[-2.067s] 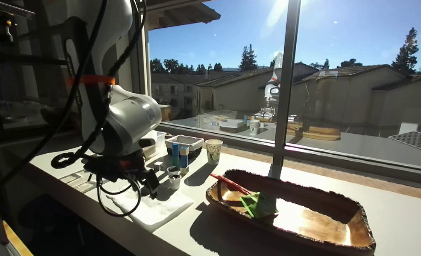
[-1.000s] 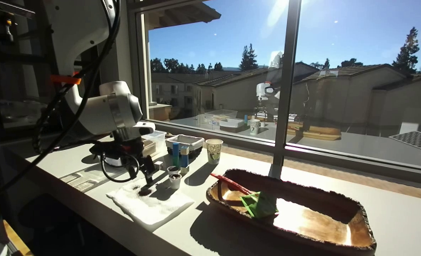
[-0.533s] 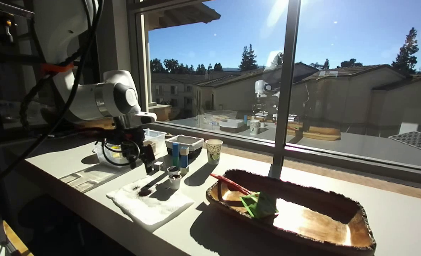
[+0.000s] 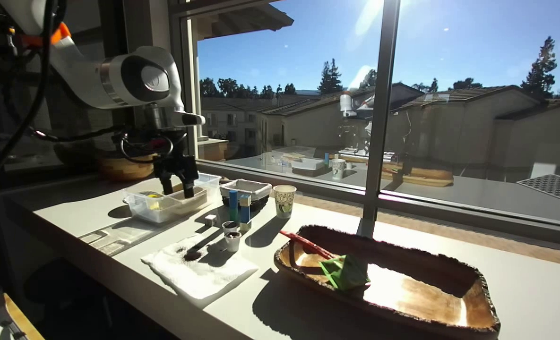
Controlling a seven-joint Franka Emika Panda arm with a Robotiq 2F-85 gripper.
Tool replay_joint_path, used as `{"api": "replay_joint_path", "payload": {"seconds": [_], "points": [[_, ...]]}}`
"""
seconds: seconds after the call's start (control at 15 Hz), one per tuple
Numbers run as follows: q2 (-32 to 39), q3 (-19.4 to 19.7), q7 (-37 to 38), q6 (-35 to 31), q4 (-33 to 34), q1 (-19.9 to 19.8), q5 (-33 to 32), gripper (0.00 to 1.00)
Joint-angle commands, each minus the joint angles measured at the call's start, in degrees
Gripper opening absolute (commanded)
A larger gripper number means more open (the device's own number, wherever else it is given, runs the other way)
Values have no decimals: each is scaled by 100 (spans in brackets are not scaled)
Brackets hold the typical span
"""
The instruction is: Pick up the bottle from the left and put some of the objects onto the towel
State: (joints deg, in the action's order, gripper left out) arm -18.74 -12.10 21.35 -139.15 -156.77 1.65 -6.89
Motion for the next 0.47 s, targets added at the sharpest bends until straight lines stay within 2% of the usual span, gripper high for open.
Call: {"api": "replay_joint_path", "payload": {"seconds": [0.0, 0.13, 0.4], "points": [[-210, 70, -56, 182, -23, 59, 40, 100], [-455, 88, -114, 249, -124, 73, 82, 100], [-468, 93, -123, 249, -150, 77, 90, 100]]}}
